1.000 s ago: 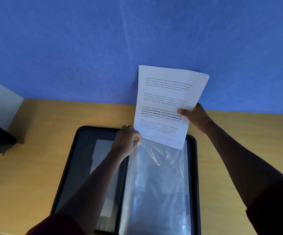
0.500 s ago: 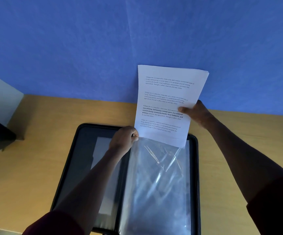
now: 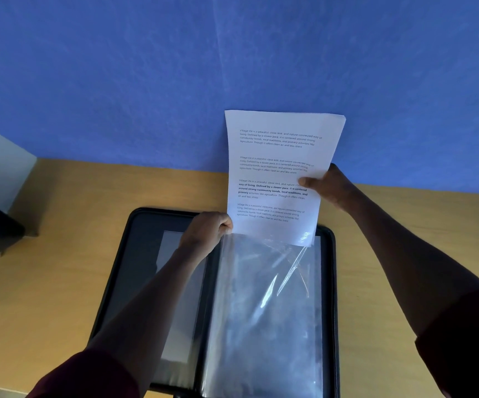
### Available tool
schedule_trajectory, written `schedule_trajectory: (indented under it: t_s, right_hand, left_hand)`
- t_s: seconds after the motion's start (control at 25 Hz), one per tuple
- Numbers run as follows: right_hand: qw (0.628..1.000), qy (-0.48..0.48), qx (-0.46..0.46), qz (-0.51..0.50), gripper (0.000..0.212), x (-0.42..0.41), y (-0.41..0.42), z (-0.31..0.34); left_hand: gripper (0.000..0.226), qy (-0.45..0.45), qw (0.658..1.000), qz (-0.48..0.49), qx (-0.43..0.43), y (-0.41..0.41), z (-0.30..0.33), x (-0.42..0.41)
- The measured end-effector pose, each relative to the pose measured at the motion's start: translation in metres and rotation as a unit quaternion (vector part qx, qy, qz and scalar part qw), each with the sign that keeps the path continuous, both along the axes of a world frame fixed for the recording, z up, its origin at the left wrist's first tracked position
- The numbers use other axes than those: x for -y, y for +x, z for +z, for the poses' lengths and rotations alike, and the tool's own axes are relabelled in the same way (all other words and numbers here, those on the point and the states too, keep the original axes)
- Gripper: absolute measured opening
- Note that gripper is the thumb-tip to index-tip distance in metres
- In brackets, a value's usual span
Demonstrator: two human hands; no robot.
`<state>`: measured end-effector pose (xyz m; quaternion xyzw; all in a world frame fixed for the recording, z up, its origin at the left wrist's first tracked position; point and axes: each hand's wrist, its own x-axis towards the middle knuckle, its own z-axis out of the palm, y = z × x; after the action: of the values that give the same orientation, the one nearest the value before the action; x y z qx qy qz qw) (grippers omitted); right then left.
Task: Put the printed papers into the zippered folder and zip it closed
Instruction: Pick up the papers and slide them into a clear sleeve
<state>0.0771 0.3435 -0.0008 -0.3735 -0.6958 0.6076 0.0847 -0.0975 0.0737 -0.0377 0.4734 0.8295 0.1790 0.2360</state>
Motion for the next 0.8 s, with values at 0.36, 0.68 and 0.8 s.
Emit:
schedule_trajectory:
  t_s: [0.36,0.68,0.8]
  right_hand:
    - [1.0,-0.01,-0.003,-0.01,0.032,0.006,0.0,-0.005]
    - [0.998,-0.028,-0.012,-0.06,0.028,0.014,0.012,-0.018]
    - [0.996,-0.043,-0.031,-0.076,0.029,0.017,0.02,-0.02]
  left_hand:
    - [0.014,-0.009,0.999,-0.002,-0.037,0.002,0.001,-0.003]
    - [0.003,-0.005,0.994,-0.015,-0.108,0.007,-0.001,-0.005]
    - [0.006,-0.015,0.99,-0.035,-0.135,0.012,0.0,-0.01]
